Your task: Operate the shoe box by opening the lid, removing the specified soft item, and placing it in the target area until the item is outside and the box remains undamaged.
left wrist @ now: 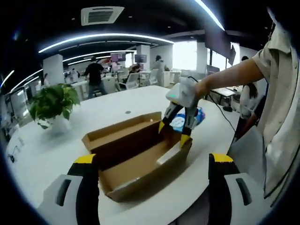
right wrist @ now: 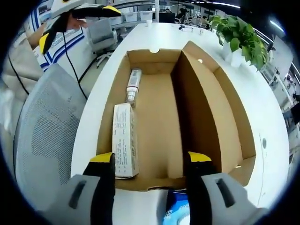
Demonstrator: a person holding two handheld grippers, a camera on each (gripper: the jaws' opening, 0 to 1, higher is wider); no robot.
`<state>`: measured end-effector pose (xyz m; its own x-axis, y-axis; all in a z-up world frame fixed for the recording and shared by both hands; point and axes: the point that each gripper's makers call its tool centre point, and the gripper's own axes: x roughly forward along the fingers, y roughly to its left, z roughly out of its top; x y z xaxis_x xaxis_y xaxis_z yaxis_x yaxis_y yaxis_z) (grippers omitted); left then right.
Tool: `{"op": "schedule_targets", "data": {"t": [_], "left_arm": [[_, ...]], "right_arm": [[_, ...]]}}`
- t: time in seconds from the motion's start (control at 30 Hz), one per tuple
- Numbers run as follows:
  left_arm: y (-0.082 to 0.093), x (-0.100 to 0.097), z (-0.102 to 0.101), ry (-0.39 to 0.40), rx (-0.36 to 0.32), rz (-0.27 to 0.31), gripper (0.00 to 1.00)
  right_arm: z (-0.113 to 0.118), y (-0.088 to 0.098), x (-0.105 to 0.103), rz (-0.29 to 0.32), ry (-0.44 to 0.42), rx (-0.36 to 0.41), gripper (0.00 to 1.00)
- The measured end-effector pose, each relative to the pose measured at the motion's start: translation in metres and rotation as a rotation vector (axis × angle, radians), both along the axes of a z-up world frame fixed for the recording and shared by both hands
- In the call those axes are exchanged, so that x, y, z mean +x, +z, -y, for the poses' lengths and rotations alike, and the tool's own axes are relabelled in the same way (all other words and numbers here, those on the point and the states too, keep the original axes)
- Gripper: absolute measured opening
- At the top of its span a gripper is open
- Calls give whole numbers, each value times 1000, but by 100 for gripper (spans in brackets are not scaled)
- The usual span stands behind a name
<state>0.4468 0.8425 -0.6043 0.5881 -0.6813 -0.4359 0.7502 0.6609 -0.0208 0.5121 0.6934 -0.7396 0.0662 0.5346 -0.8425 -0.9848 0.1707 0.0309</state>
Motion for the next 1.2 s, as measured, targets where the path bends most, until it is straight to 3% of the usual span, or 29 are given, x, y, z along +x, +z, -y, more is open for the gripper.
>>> {"op": "schedule_targets", "data": {"t": [0.13, 0.33, 0.5, 0.63, 0.73, 1.2], "left_arm": [[-1, -1, -2, 7, -2, -4, 100], [-5, -1, -4, 11, 4, -8, 100], [-5, -1, -6, 18, 6, -8, 100], [-8, -1, -10, 30, 10, -12, 99], [-10, -3, -11, 35, 11, -17, 99], [-14, -6, -16, 54, 13, -23, 98]], "right_arm": [[1, 1, -8, -41, 13, 10, 55], [-3, -7, -14, -46, 33, -4, 50], [-10, -12, -22, -58, 59, -3, 37], [-10, -14, -22, -53, 60, -7, 32], [-10, -17, -22, -41, 64, -18, 21], [-10, -18, -22, -29, 51, -20, 16]]}}
